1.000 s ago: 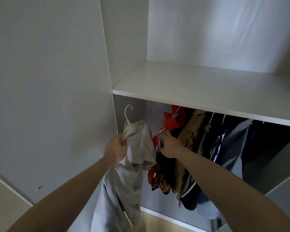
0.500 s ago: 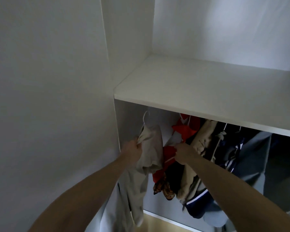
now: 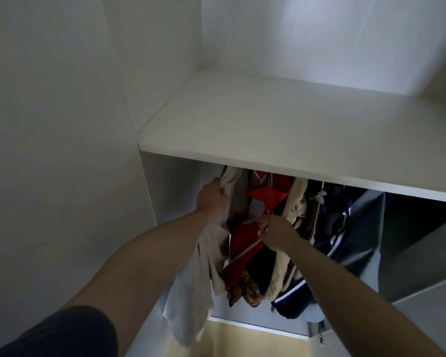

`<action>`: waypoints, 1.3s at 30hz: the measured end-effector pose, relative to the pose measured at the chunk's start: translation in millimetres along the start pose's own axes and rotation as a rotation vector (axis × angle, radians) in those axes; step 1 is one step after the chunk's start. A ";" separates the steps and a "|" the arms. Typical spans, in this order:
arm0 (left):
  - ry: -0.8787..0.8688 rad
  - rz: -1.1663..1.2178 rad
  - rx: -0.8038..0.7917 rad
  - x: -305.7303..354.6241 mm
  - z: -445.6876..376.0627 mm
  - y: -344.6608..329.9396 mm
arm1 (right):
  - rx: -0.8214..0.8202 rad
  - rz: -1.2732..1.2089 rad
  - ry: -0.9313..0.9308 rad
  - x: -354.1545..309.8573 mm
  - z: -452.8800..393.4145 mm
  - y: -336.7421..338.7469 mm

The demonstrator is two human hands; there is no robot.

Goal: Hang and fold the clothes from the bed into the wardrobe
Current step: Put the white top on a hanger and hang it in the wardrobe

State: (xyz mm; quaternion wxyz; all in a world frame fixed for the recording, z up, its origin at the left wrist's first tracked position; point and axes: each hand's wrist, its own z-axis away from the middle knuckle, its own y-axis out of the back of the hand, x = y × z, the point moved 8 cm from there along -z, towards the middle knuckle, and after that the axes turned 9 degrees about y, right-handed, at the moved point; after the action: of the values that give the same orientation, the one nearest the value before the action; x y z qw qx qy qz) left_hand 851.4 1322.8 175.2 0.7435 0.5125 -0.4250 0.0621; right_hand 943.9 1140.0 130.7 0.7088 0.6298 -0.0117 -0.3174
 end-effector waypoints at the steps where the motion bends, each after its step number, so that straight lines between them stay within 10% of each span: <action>1: -0.001 -0.016 0.007 4.9 -3.6 0.0 | 0.038 -0.021 -0.016 0.9 1.6 4.1; 18: 0.013 0.218 0.088 44.1 -27.1 -14.9 | 0.187 -0.133 -0.116 6.9 10.0 2.8; 39: 0.185 0.174 -0.172 39.6 -60.0 -35.2 | 0.192 -0.161 -0.070 -1.8 14.9 -1.2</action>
State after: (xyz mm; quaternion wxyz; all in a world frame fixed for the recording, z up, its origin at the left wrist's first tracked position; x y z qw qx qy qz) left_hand 929.2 1341.7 171.0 0.8125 0.4002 -0.4013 0.1363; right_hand 935.8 1127.7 133.4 0.6166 0.6822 -0.0160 -0.3926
